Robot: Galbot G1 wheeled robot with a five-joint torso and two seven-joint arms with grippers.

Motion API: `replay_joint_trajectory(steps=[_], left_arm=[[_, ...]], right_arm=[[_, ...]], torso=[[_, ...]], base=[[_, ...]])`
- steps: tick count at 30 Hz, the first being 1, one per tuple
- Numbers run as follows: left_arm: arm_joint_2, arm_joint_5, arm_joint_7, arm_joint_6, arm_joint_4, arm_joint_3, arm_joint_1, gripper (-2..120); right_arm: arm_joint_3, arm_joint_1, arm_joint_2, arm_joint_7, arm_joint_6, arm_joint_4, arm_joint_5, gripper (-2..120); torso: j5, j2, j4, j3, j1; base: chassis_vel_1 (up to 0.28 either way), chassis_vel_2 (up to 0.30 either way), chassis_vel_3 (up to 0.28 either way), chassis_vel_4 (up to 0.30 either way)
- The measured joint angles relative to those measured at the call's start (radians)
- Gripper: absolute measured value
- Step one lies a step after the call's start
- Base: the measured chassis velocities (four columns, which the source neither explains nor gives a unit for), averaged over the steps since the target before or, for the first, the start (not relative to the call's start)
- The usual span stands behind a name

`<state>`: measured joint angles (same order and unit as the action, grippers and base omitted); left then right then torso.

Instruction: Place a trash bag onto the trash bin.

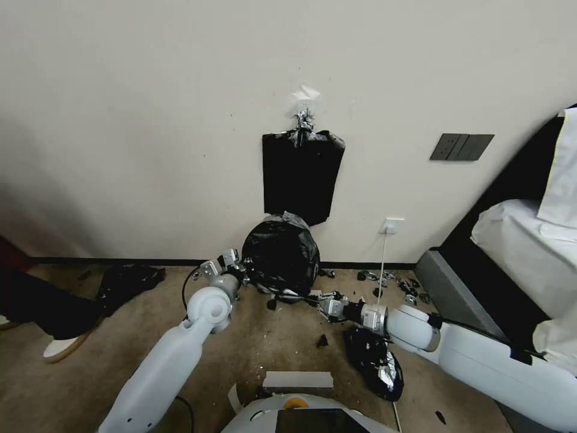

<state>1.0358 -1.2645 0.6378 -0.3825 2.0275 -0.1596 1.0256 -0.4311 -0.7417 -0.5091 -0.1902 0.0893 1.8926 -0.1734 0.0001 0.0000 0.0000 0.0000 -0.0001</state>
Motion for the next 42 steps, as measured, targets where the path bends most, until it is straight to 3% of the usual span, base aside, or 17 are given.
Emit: replay_joint_trajectory(steps=[6, 14, 29, 33, 40, 42], left_arm=[[0.000, -0.068, 0.029, -0.024, 0.014, 0.006, 0.002, 0], [0.000, -0.080, 0.041, -0.033, 0.009, 0.012, -0.005, 0], [0.010, -0.090, 0.040, -0.034, -0.035, 0.008, -0.043, 0], [0.010, -0.089, 0.040, -0.032, -0.048, 0.005, -0.042, 0], [0.011, -0.082, 0.039, -0.027, -0.081, 0.002, -0.053, 0], [0.012, -0.082, 0.040, -0.027, -0.081, 0.002, -0.054, 0]], right_arm=[[-0.010, 0.015, -0.038, 0.009, 0.006, -0.081, 0.020, 6], [-0.019, 0.033, -0.061, 0.022, 0.026, -0.142, 0.051, 6], [-0.020, -0.006, 0.009, 0.057, 0.087, -0.116, 0.080, 8], [-0.019, -0.024, 0.044, 0.059, 0.096, -0.047, 0.050, 10], [-0.031, -0.048, 0.083, 0.040, 0.091, 0.119, 0.041, 42], [-0.034, -0.044, 0.077, 0.039, 0.083, 0.128, 0.045, 45]], torso=[[0.0000, 0.000, -0.0001, 0.000, 0.000], [0.0000, 0.000, 0.0003, 0.000, 0.000], [0.0001, 0.000, 0.0001, 0.000, 0.000], [-0.0002, 0.000, 0.0000, 0.000, 0.000], [-0.0003, 0.000, 0.0000, 0.000, 0.000], [-0.0003, 0.000, -0.0002, 0.000, 0.000]], base=[[0.000, 0.000, 0.000, 0.000], [0.000, 0.000, 0.000, 0.000], [0.000, 0.000, 0.000, 0.000], [0.000, 0.000, 0.000, 0.000], [0.000, 0.000, 0.000, 0.000], [0.000, 0.000, 0.000, 0.000]])
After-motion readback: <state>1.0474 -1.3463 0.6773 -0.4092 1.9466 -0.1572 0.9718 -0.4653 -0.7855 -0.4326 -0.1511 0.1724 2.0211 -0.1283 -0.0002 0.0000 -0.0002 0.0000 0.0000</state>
